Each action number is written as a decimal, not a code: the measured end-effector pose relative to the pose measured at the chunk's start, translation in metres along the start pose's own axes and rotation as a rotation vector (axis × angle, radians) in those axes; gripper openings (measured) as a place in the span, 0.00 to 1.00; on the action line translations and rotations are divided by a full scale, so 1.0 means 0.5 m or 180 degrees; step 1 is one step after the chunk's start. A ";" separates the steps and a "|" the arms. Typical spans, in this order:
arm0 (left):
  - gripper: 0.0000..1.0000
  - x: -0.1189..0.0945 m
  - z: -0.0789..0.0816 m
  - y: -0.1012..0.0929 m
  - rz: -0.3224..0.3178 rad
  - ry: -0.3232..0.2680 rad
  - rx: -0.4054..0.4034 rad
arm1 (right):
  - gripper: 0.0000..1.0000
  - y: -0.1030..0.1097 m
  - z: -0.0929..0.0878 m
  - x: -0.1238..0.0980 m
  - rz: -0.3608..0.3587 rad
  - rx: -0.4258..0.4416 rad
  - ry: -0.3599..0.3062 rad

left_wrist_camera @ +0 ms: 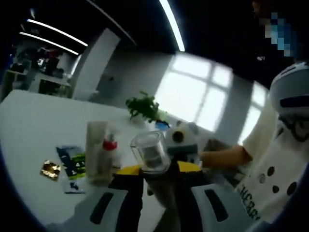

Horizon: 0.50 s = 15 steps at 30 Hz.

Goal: Arrange the skincare products in the storage area until every visible bottle or jar stands upright without overlapping.

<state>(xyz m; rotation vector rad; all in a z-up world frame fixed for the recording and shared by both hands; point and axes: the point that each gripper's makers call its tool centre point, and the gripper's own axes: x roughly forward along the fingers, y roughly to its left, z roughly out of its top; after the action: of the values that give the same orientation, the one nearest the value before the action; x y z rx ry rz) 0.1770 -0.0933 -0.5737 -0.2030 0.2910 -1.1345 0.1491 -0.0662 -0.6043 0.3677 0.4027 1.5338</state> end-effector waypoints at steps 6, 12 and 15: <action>0.20 0.012 -0.010 0.021 0.0127 0.0067 0.0003 | 0.23 -0.042 -0.009 -0.013 -0.0385 -0.0094 0.0214; 0.19 0.028 -0.006 0.045 0.0273 0.0128 0.0189 | 0.23 -0.075 -0.042 -0.042 -0.0767 -0.0439 0.0744; 0.19 0.026 -0.020 0.077 0.0403 0.0273 0.0344 | 0.21 -0.081 -0.037 -0.064 -0.0873 -0.0504 0.0773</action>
<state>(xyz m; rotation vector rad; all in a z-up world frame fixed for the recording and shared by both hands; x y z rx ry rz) 0.2120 -0.0894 -0.5967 -0.0397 0.3133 -1.0317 0.1763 -0.0988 -0.6389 -0.0005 0.4960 1.3332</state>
